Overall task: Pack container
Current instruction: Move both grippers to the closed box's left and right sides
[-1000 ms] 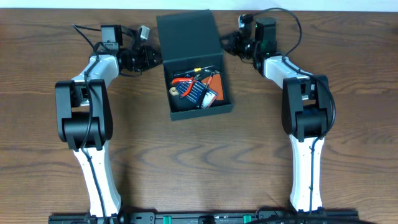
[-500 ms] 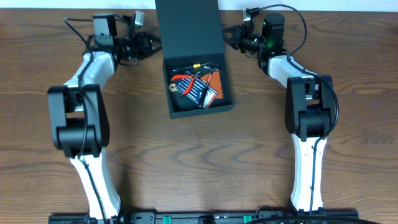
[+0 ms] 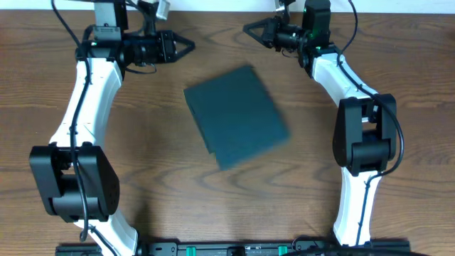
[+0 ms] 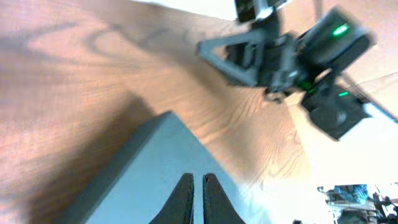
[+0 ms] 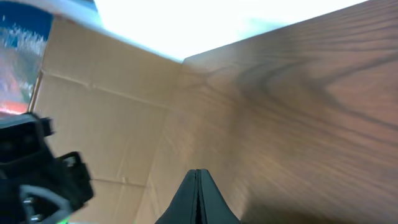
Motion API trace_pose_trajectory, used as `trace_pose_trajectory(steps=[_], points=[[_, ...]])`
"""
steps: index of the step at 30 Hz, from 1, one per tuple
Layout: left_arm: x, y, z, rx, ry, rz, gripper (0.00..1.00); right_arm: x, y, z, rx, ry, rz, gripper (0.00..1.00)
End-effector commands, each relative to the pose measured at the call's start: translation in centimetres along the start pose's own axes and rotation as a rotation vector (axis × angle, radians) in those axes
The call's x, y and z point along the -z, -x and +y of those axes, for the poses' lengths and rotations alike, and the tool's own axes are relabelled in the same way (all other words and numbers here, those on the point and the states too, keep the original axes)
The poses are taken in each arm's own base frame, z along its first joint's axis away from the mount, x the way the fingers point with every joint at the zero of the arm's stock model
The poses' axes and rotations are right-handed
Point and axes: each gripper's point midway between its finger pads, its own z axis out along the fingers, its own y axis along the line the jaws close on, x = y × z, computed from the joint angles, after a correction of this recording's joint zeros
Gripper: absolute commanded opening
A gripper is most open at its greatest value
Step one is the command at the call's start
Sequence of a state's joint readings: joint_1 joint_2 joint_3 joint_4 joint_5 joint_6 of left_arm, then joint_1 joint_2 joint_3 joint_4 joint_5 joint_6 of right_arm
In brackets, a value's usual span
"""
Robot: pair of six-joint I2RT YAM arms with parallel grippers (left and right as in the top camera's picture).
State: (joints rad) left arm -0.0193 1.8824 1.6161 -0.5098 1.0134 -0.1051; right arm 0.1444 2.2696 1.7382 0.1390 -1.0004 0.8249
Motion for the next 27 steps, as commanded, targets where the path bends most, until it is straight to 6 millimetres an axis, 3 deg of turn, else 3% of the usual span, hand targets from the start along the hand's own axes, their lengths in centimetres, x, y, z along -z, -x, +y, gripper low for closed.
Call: trace_pose_trajectory(steps=[1,6,9,13,18,22,27], points=[[-0.1,-0.6,0.6,-0.012,0.027,0.022,0.06,0.4,-0.1,3.1,0.107,0.034,0.021,0.02],[0.6,-2.6,-0.9,0.045,0.039,0.083,0.06,2.4,-0.8,6.1,0.213,-0.022,0.042,0.01],[1.4,-4.6,-2.2,0.026,0.128,0.145,0.06,4.8,-2.2,6.3,0.309,-0.209,0.065,0.02],[2.4,-8.3,-3.3,-0.033,0.324,0.264,0.06,9.5,-4.9,4.3,0.391,-0.582,0.147,0.01],[2.6,-12.2,-4.3,-0.078,0.471,0.403,0.06,14.2,-8.3,0.8,0.364,-0.863,0.31,0.01],[2.3,-14.6,-3.4,-0.085,0.534,0.486,0.06,15.0,-10.9,-1.4,0.326,-0.891,0.421,0.01],[2.6,-17.2,0.3,-0.059,0.646,0.553,0.06,15.3,-12.5,-5.1,0.277,-0.955,0.463,0.01]])
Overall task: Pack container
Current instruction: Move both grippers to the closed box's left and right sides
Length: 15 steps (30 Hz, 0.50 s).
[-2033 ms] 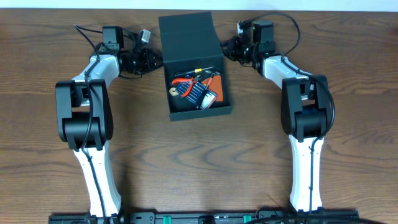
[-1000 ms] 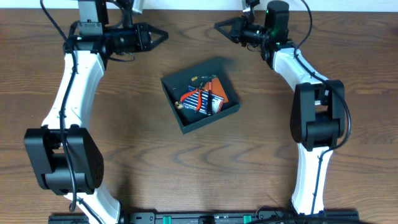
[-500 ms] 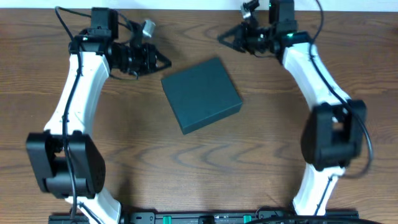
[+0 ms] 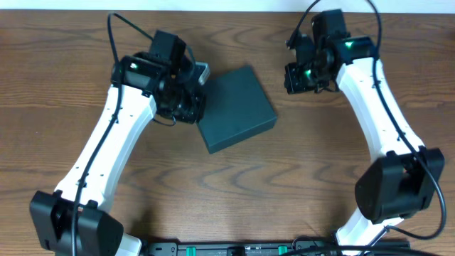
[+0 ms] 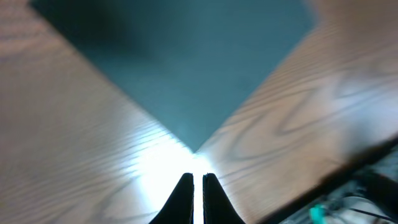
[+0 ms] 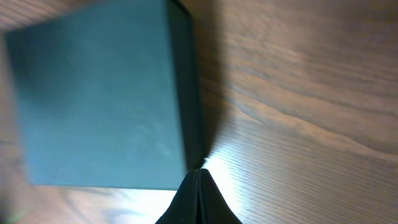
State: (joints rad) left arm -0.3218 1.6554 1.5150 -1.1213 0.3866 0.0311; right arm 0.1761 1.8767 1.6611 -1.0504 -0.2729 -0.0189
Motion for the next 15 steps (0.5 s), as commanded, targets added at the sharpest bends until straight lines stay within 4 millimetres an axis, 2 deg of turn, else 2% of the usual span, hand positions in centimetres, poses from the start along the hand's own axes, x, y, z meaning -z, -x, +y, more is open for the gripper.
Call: trace_pose_trajectory(steps=[1,5,8,12,15], points=[[-2.1,-1.4,3.2,0.019,0.116,0.065,0.06,-2.7,-1.5,-2.3,0.013,-0.075,0.065,0.02],[-2.9,-1.7,4.5,0.051,0.122,0.061,0.06,-5.3,-2.8,-3.3,-0.004,-0.085,0.115,0.01],[-2.7,-1.4,5.4,0.083,0.127,0.042,0.06,-7.2,-4.0,-3.0,-0.011,-0.064,0.174,0.01],[-2.1,-0.9,7.1,0.127,0.136,0.013,0.06,-9.2,-4.7,0.0,0.013,0.041,0.217,0.01],[-1.6,-0.9,8.6,0.171,0.144,0.002,0.06,-9.8,-5.4,2.2,0.049,0.076,0.243,0.01]])
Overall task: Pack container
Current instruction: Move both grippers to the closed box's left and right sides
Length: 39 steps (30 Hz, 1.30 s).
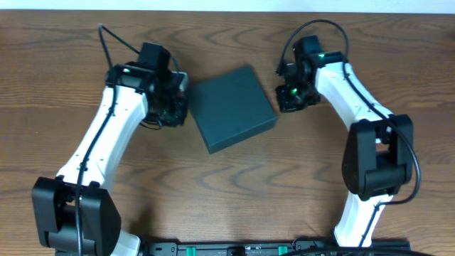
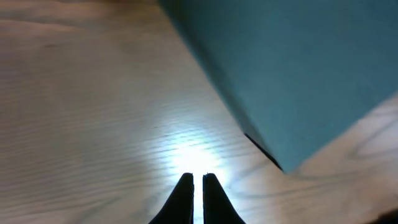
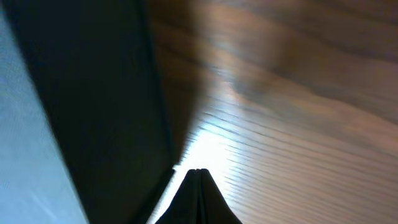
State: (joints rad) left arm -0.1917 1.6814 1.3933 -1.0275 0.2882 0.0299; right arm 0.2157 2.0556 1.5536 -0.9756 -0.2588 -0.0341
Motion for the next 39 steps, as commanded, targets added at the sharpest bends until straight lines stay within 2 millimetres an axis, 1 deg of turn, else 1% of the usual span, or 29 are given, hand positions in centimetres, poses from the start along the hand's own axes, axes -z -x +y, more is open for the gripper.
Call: trace_pose_trajectory(steps=[1,5,8,9,11,14,15,17,19,21,24,27,30,32,34,37,39], points=[[0.5,0.2,1.9,0.048,0.021,-0.012,0.06,-1.0,-1.0,3.9,0.076,0.072,0.043,0.01],[0.9,0.2,3.5,0.095,0.029,-0.02,0.06,-1.4,-3.2,6.5,0.127,0.075,0.132,0.01],[0.9,0.1,3.9,0.107,0.03,-0.018,0.06,-1.7,-4.1,7.7,0.159,0.072,0.162,0.01],[0.9,0.1,3.9,0.107,0.027,-0.018,0.06,-1.7,-4.0,7.8,0.158,0.067,0.159,0.01],[0.9,0.1,3.7,0.106,0.019,-0.016,0.06,-1.8,-3.6,7.3,0.124,0.032,0.145,0.01],[0.9,0.1,2.7,0.106,-0.038,-0.017,0.06,-1.3,-2.7,6.5,0.096,0.015,0.102,0.02],[1.0,0.2,2.2,0.104,-0.069,-0.017,0.06,-0.8,-2.2,6.4,0.096,0.015,0.077,0.02],[1.0,0.2,1.8,0.104,-0.088,-0.017,0.06,0.5,-1.1,6.4,0.109,0.018,0.015,0.01],[1.0,0.4,1.9,0.101,-0.084,-0.026,0.06,2.6,0.2,6.9,0.149,0.021,-0.072,0.02],[1.0,1.0,2.6,0.095,-0.045,-0.05,0.06,4.9,1.3,7.7,0.189,0.023,-0.16,0.01],[1.0,2.6,4.1,0.082,0.037,-0.115,0.06,7.9,2.1,9.0,0.229,0.03,-0.257,0.01],[0.7,5.1,4.3,0.063,0.034,-0.202,0.06,10.1,2.3,9.9,0.252,0.038,-0.321,0.01],[-0.4,6.6,4.7,0.063,0.035,-0.232,0.06,11.6,2.3,10.4,0.269,0.043,-0.361,0.01],[-1.9,7.2,5.7,0.103,0.048,-0.225,0.06,12.3,2.3,10.5,0.274,0.043,-0.381,0.01],[-3.8,7.1,7.4,0.172,0.09,-0.189,0.06,12.9,2.3,10.7,0.277,0.044,-0.394,0.01],[-6.1,6.7,8.3,0.209,0.091,-0.142,0.06,13.0,2.1,10.7,0.276,0.044,-0.39,0.01],[-7.3,6.7,8.6,0.212,0.086,-0.125,0.06,12.9,1.9,10.6,0.275,0.043,-0.383,0.01]])
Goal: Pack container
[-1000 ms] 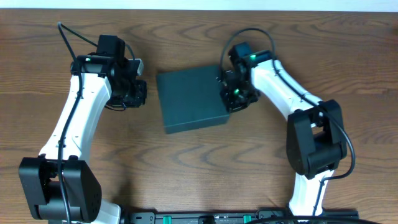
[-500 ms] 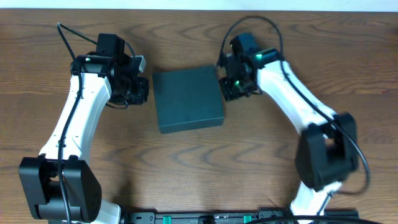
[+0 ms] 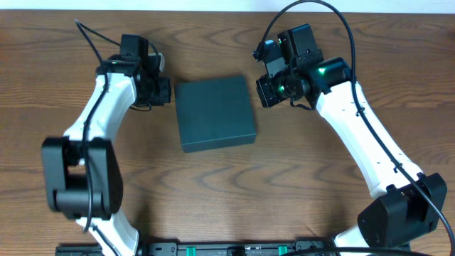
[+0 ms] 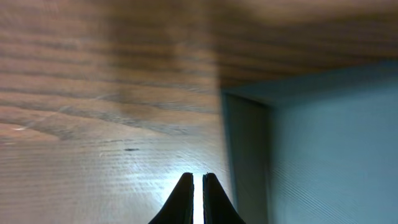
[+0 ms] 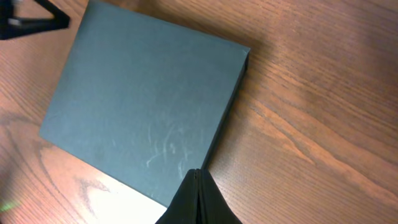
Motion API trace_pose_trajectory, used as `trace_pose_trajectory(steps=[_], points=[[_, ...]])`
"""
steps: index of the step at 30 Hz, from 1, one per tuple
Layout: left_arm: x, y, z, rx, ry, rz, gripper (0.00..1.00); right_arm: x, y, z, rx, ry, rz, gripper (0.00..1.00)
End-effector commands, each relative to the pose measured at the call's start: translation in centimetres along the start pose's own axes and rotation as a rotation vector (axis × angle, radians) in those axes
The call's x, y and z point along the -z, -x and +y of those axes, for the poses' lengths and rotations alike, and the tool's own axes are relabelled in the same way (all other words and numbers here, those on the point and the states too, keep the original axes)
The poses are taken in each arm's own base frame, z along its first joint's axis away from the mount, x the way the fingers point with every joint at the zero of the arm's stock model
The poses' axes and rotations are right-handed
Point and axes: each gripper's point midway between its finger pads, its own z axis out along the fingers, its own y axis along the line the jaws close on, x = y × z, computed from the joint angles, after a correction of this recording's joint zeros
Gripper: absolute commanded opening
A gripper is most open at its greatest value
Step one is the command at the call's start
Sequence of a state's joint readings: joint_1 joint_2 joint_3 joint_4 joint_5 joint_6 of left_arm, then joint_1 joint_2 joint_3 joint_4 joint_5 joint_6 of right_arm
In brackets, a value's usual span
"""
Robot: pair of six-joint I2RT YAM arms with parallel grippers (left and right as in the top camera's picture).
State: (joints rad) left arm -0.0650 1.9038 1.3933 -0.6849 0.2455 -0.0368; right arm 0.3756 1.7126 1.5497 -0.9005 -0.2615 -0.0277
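A flat dark teal box (image 3: 215,114), lid shut, lies on the wooden table (image 3: 298,192) with its sides square to the table edges. My left gripper (image 3: 169,91) is shut and empty, low beside the back part of the box's left side; the left wrist view shows its tips (image 4: 198,182) on bare wood just left of the box (image 4: 317,149). My right gripper (image 3: 260,91) is shut and empty, raised near the box's back right corner. In the right wrist view its tips (image 5: 197,177) hang over the box's right edge (image 5: 144,109).
Nothing but the box lies on the table top in view. A black rail (image 3: 234,249) runs along the front edge. The left gripper's dark tips (image 5: 37,22) show in the top left of the right wrist view.
The box has turned from tilted to square with the table and sits a little further left. My left gripper is further back along its left side. My right gripper has risen from the table.
Both grippers were shut at the back of the table, with the tilted box in the middle. Then they stood at the box's left and right corners, then low against its sides. The box now lies squared up, slightly left.
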Motion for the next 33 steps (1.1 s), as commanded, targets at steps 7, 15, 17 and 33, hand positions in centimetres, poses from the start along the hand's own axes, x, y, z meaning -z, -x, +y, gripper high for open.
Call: trace_pose_trajectory(steps=[7,15,17,33], points=[[-3.1,1.0,-2.2,-0.004,-0.091,-0.017,0.06,1.0,0.3,0.6,0.025,0.007,-0.019,0.01],[-3.4,1.7,-5.5,-0.084,-0.123,-0.058,0.06,0.9,-0.4,0.6,0.018,0.007,0.008,0.01],[-3.3,1.7,-5.4,-0.083,-0.123,-0.058,0.06,1.0,-0.6,0.6,0.015,0.007,0.016,0.01],[11.4,0.0,-7.9,-0.147,-0.141,-0.167,0.06,-0.2,-2.8,-0.2,0.0,-0.018,0.11,0.01]])
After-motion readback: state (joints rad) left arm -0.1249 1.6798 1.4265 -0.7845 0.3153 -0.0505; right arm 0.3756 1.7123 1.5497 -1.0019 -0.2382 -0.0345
